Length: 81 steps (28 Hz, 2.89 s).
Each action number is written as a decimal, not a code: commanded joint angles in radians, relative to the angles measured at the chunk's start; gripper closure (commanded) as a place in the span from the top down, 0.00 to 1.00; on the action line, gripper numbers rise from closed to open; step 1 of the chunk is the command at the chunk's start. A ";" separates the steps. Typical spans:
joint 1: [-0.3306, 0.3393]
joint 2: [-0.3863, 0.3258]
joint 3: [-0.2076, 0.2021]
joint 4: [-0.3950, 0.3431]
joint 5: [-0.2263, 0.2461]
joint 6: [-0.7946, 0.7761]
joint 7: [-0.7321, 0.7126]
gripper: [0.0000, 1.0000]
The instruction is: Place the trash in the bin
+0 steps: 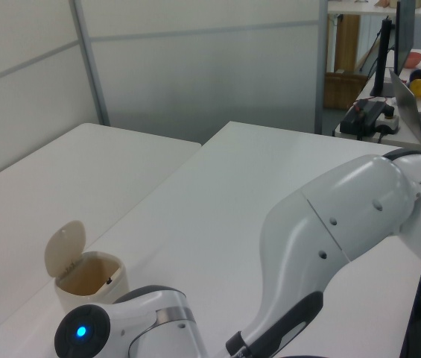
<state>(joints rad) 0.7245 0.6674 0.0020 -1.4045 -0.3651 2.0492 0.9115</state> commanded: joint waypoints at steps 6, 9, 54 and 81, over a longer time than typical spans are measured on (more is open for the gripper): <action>0.006 0.029 -0.022 0.036 -0.022 0.009 0.021 0.00; 0.004 0.027 -0.034 0.036 -0.018 0.009 0.023 0.00; -0.183 -0.028 -0.165 0.222 -0.020 0.111 0.191 1.00; -0.215 -0.247 -0.165 0.190 0.298 -0.406 -0.404 1.00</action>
<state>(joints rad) 0.5347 0.4876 -0.1573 -1.1760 -0.1126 1.7666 0.6325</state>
